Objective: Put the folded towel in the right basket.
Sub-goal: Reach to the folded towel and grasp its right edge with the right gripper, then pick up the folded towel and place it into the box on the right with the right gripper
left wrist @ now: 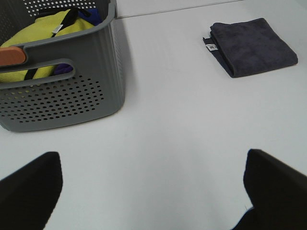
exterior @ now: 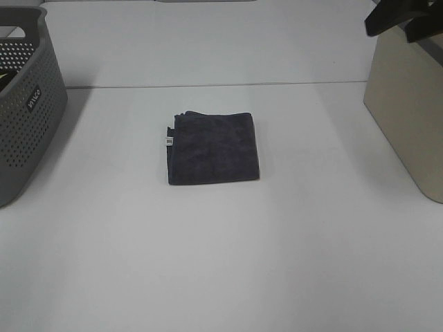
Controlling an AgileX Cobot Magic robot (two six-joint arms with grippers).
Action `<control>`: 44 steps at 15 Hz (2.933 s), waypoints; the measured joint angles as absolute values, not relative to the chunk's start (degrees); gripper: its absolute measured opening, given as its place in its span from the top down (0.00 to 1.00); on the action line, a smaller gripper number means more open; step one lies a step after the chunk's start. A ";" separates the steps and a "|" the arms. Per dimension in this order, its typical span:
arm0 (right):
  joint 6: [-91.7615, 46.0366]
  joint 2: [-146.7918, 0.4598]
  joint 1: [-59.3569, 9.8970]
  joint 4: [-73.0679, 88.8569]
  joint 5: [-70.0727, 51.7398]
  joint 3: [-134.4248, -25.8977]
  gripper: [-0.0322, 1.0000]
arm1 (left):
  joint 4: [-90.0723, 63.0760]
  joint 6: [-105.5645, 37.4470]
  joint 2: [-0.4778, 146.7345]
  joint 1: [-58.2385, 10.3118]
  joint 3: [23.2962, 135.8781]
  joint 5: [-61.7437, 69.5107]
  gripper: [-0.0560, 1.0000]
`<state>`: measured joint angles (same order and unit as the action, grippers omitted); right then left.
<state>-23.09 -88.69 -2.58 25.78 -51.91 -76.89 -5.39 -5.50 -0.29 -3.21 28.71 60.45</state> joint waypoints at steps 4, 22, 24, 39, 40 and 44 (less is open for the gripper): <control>-23.61 -101.81 -4.18 27.44 -54.49 -82.22 0.34 | -5.39 -5.50 -0.29 -3.21 28.71 60.45 0.02; -20.86 -143.07 -12.61 37.53 -59.87 -110.47 0.34 | -5.39 -5.50 -0.29 -3.21 28.71 60.45 0.02; -21.49 -143.70 -13.18 39.42 -58.44 -110.64 0.36 | -5.39 -5.50 -0.29 -3.21 28.71 60.45 0.02; -21.60 -132.41 -17.19 31.23 -59.07 -111.38 0.92 | -5.39 -5.50 -0.29 -3.21 28.71 60.45 0.02; -21.20 -129.89 -17.19 28.82 -59.24 -111.38 0.92 | -5.39 -5.50 -0.29 -3.21 28.71 60.45 0.02; -15.30 -118.60 -17.19 12.89 -59.59 -111.38 0.92 | -5.39 -5.50 -0.29 -3.21 28.71 60.45 0.02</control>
<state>-15.30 -118.60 -17.19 12.89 -59.59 -111.38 -5.39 -5.50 -0.29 -3.21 28.71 60.45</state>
